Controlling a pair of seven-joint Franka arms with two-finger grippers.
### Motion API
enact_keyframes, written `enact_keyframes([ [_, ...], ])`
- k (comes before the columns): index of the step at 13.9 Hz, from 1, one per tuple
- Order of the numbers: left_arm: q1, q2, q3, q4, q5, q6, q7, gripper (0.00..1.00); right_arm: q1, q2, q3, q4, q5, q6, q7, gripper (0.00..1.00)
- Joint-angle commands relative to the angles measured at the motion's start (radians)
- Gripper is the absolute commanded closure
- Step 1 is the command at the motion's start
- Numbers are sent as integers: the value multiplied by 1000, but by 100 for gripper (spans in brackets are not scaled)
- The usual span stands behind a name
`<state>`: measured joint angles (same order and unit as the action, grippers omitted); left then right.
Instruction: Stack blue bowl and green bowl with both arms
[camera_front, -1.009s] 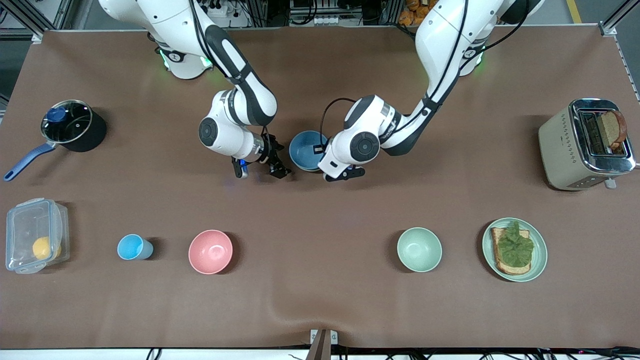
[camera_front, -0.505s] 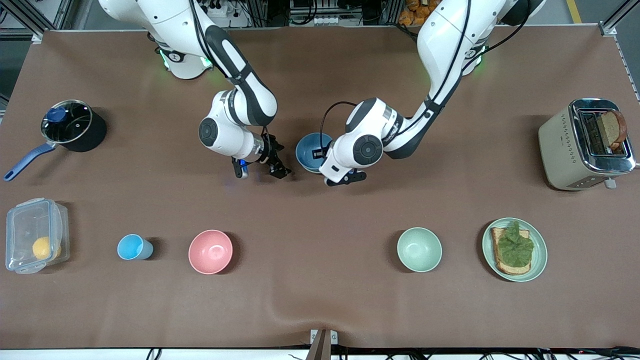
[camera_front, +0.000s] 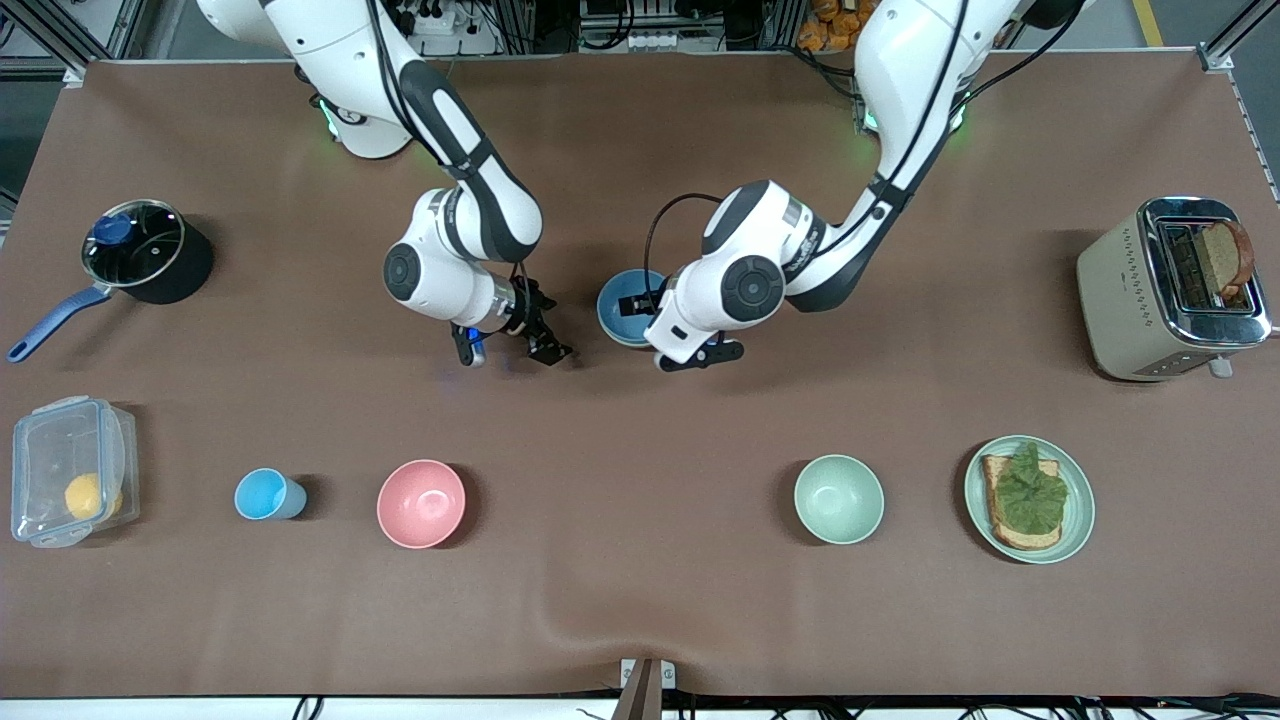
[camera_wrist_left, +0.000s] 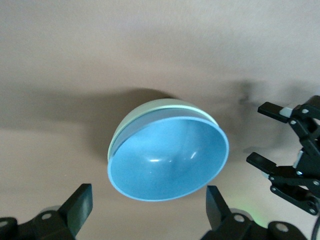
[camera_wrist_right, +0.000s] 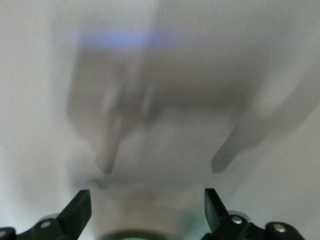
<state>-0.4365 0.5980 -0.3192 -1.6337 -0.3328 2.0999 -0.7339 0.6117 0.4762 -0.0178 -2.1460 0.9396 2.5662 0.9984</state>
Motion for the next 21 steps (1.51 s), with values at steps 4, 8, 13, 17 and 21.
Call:
enact_keyframes([
  [4,132,-38,11,109,102,-104,-22,0,-18,-57,-132,36,-183,-255,-6,0],
  [8,200,-58,12,164,285,-138,-22,0,-18,-80,-257,147,-396,-539,-4,0],
  [13,332,-144,12,190,449,-150,-9,0,-18,-88,-301,248,-626,-684,-15,0],
  [17,445,-164,6,192,572,-152,89,0,-30,-113,-316,293,-688,-740,-108,0],
  [21,502,-268,-3,160,497,-300,156,0,-82,-107,-353,432,-700,-902,-215,0],
])
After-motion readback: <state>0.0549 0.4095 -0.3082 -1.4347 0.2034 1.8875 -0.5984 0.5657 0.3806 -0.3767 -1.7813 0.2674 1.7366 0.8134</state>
